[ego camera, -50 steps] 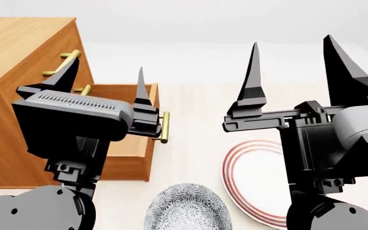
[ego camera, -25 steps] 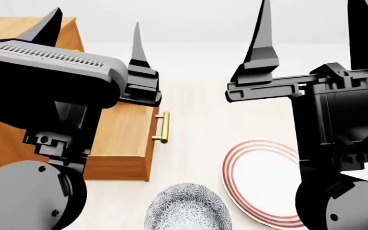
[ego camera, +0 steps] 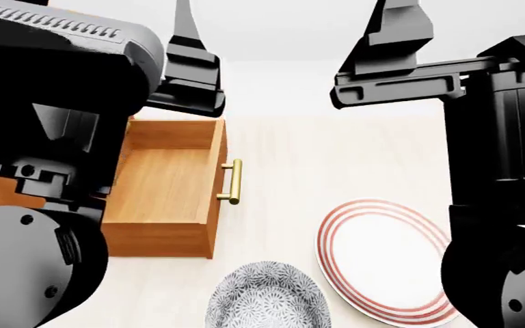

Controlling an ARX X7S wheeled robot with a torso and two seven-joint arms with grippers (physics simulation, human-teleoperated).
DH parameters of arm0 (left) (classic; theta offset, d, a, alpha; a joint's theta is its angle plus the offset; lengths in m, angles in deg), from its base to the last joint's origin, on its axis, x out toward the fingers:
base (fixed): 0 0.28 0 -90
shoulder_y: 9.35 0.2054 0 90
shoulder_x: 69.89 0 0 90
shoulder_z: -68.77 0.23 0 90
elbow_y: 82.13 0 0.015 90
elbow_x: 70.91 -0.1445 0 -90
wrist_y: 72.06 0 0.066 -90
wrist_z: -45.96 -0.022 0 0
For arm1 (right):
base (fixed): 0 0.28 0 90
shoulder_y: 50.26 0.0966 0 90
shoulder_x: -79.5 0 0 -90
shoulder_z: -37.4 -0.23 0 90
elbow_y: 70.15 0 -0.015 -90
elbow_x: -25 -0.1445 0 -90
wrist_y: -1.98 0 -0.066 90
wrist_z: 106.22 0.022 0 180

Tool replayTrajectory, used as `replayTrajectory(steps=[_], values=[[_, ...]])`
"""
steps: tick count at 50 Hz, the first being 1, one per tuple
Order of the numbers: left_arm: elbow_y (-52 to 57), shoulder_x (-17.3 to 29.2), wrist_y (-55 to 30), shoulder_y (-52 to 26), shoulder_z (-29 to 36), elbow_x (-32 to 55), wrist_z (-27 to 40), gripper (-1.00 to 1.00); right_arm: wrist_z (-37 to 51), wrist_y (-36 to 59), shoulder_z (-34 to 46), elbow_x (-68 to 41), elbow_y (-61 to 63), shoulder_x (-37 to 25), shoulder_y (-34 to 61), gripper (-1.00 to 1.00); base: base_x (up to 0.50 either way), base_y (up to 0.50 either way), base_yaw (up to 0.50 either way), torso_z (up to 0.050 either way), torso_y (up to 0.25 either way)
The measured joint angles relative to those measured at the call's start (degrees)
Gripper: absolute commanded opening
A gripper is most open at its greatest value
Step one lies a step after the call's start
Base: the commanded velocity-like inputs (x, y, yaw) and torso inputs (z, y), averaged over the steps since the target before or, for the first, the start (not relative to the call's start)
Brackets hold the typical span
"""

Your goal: Open the bottom drawer of the cabinet.

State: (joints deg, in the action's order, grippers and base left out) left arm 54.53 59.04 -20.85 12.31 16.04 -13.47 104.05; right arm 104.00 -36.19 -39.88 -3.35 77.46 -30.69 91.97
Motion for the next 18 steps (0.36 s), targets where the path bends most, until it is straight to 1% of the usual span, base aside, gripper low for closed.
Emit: replayTrajectory(steps=[18], values=[[0.9,0.25,-0.3,-0.94,-0.27,0.14,0.38,1.0,1.62,-0.17,0.18,-1.96,0.7,-0.91,1.65,1.0,0.0,0.0,0.0,0.0,0.0]])
